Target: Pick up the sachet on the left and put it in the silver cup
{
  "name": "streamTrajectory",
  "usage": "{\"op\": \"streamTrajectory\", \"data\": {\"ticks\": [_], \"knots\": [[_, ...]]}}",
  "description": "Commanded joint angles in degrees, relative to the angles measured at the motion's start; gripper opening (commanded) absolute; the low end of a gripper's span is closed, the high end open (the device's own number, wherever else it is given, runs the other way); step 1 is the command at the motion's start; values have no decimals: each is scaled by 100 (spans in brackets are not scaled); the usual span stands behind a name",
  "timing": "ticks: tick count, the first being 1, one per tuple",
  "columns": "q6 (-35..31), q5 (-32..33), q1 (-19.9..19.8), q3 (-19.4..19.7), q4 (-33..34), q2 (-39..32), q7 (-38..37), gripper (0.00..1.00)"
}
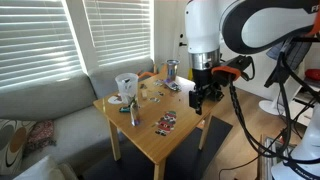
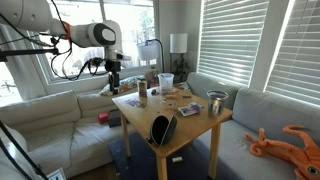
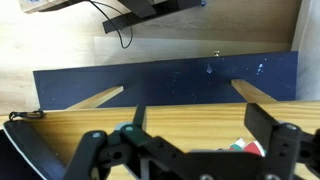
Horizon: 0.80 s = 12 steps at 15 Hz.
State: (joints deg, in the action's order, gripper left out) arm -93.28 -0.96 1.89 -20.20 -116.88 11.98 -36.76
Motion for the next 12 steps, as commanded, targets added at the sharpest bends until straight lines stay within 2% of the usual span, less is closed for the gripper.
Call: {"op": "streamTrajectory", "data": {"ticks": [1, 5, 7, 10, 12], "knots": [[14, 44, 246, 221, 14, -24, -43, 100], [13, 44, 246, 222, 14, -24, -42, 100], [-596, 402, 226, 179, 251, -94, -570, 100], [-1130, 965, 160, 224, 688, -317, -1056, 100], [-1651, 1290, 156, 237, 1055, -684, -1568, 100]]}}
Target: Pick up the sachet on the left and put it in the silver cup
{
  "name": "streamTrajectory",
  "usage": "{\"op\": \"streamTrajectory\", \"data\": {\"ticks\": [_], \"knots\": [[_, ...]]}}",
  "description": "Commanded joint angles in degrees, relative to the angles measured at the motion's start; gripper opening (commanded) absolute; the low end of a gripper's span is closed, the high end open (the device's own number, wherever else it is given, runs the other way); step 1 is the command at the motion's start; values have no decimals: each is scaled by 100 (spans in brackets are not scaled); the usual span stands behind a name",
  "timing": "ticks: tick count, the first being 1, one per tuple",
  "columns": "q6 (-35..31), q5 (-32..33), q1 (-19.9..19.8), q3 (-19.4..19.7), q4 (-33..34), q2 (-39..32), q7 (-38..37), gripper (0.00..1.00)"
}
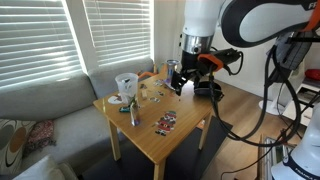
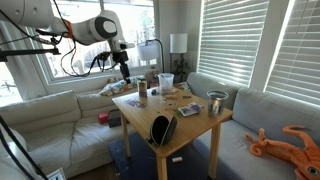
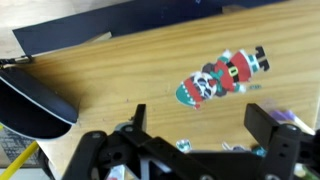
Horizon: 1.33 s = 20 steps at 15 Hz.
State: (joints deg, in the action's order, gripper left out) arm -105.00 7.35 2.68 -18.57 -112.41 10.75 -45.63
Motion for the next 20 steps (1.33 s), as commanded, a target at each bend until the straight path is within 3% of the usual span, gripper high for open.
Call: {"op": "streamTrajectory", "data": {"ticks": [1, 5, 9, 10, 11, 20], "knots": [[-766, 585, 106, 76, 781, -769, -996, 100], [-1466, 1099, 445, 146, 1338, -1714, -2037, 100], [-1744, 1292, 1014, 371, 1872, -2413, -2393, 100], [-1780, 1230, 1126, 426, 1986, -2476, -2381, 100], [-1794, 1075, 1099, 521, 1563, -2227, -2184, 100], [-2097, 873, 1209, 878, 1973, -2723, -1551, 100]]}}
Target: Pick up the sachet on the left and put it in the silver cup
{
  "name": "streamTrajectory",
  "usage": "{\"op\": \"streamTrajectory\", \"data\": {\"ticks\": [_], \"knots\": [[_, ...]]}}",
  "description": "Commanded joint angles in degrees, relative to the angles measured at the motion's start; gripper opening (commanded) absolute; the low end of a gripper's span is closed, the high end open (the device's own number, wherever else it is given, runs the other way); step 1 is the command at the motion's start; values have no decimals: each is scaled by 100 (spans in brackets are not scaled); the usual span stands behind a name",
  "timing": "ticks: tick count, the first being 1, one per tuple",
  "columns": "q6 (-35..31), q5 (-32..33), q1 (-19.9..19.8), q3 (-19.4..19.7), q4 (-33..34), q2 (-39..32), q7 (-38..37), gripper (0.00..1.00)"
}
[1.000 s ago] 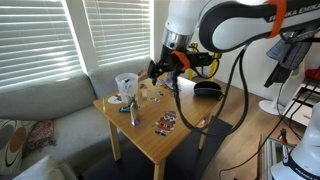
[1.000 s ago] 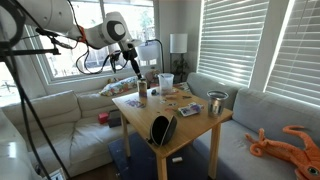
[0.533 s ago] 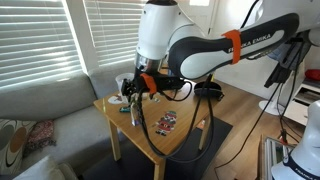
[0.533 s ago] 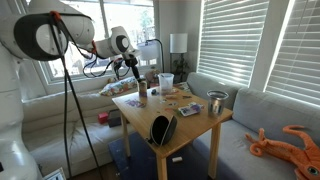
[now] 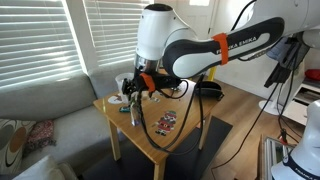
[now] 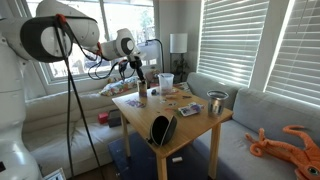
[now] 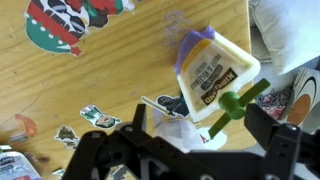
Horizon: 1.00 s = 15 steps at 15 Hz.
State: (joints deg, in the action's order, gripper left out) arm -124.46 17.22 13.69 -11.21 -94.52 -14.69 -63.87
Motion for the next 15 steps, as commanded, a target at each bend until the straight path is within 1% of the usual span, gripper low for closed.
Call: {"op": "streamTrajectory", "data": {"ticks": [1, 2, 4, 5, 6, 7, 8, 11, 14, 15], "knots": [[-181, -108, 134, 156, 227, -201, 354, 100], [-222, -141, 148, 156, 235, -209, 444, 100], [-97, -361, 155, 115, 268, -216, 566, 100], [-11, -519, 159, 91, 293, -226, 633, 75], [88, -655, 179, 81, 298, -238, 676, 72], [157, -749, 202, 85, 304, -245, 715, 66], [245, -826, 221, 96, 316, -253, 731, 57], [424, -894, 248, 137, 310, -224, 693, 36], [487, -840, 243, 181, 289, -196, 650, 16], [502, -815, 244, 196, 276, -180, 646, 8]]}}
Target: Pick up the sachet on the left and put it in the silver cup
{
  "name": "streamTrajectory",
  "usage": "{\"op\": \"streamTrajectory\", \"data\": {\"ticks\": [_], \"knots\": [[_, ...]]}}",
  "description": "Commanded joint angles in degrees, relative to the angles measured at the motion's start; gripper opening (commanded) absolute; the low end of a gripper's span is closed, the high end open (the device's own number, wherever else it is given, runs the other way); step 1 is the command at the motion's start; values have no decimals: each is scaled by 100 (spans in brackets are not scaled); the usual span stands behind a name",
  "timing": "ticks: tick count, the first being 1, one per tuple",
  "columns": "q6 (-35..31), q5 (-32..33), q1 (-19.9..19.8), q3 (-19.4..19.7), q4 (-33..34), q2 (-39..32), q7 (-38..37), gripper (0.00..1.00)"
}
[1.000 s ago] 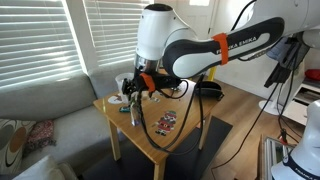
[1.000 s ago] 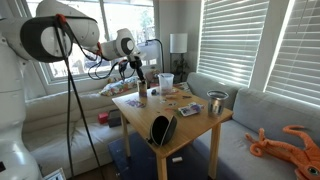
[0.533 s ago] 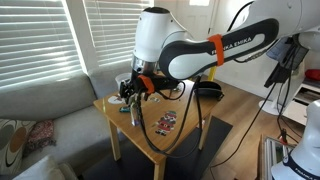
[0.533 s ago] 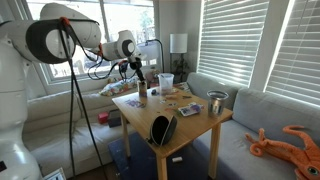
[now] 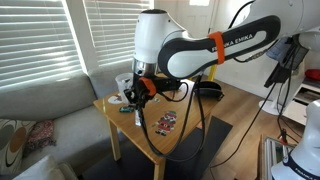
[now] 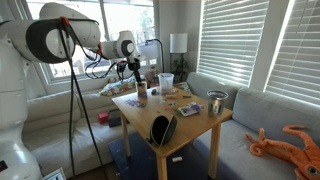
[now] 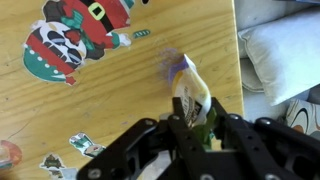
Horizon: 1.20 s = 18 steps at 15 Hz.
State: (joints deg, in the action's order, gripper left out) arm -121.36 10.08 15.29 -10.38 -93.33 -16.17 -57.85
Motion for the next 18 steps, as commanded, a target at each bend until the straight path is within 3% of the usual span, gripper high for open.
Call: {"op": "streamTrajectory", "data": {"ticks": [1, 6, 10, 11, 13, 15, 18], "knots": [[186, -73, 82, 126, 117, 7, 64, 2], [544, 16, 4, 137, -774, 955, 556, 1], [589, 1085, -70, 213, -1935, 2216, -685, 1], [665, 776, -140, 128, -1121, 1401, -182, 3], [660, 913, -235, 74, -1576, 1919, -421, 3], [437, 1310, -425, 111, -1646, 1986, -1229, 1], [248, 1980, -850, 357, -1637, 2241, -1275, 1]]}}
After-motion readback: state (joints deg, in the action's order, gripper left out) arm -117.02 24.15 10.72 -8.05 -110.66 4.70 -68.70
